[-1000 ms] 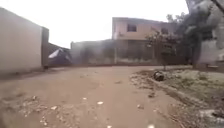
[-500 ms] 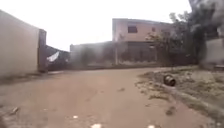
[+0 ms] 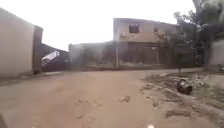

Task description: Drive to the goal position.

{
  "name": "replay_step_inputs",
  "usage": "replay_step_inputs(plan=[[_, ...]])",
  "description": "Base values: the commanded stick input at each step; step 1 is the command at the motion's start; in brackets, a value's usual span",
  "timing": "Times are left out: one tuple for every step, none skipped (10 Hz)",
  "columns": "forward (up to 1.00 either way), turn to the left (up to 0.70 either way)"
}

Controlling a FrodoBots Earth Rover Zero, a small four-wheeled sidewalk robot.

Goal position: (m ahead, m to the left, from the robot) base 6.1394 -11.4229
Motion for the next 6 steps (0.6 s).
replay_step_inputs(plan=[[1.00, 0.00], [1.00, 0.00], [1.00, -0.12], [1.00, -0.27], [1.00, -0.27], [1.00, -0.11]])
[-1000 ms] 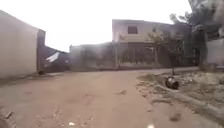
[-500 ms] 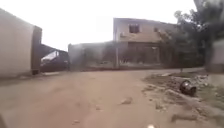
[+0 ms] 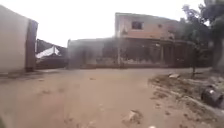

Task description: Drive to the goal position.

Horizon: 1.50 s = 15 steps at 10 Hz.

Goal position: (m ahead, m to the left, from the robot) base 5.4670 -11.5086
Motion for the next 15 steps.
replay_step_inputs(plan=[[1.00, 0.00], [1.00, 0.00], [1.00, 0.00], [1.00, 0.00], [1.00, 0.00], [1.00, 0.00], [1.00, 0.00], [1.00, 0.00], [1.00, 0.00], [1.00, 0.00], [1.00, 0.00], [1.00, -0.08], [1.00, 0.00], [1.00, 0.00], [1.00, 0.00]])
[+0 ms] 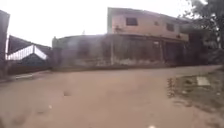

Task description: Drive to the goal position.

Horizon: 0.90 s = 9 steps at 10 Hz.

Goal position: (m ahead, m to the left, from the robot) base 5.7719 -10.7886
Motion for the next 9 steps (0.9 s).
replay_step_inputs(plan=[[1.00, 0.00], [1.00, -0.27], [1.00, -0.27], [1.00, -0.27], [1.00, -0.27], [1.00, -0.27], [1.00, -0.27], [1.00, -0.27], [1.00, -0.27]])
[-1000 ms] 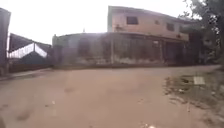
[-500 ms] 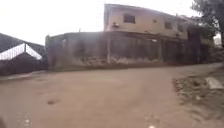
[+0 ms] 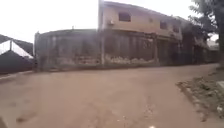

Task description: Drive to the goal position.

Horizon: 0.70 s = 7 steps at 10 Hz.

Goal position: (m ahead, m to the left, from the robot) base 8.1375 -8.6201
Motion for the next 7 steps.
replay_step_inputs(plan=[[1.00, -0.27], [1.00, -0.27], [1.00, -0.27], [1.00, -0.27], [1.00, -0.27], [1.00, -0.27], [1.00, -0.13]])
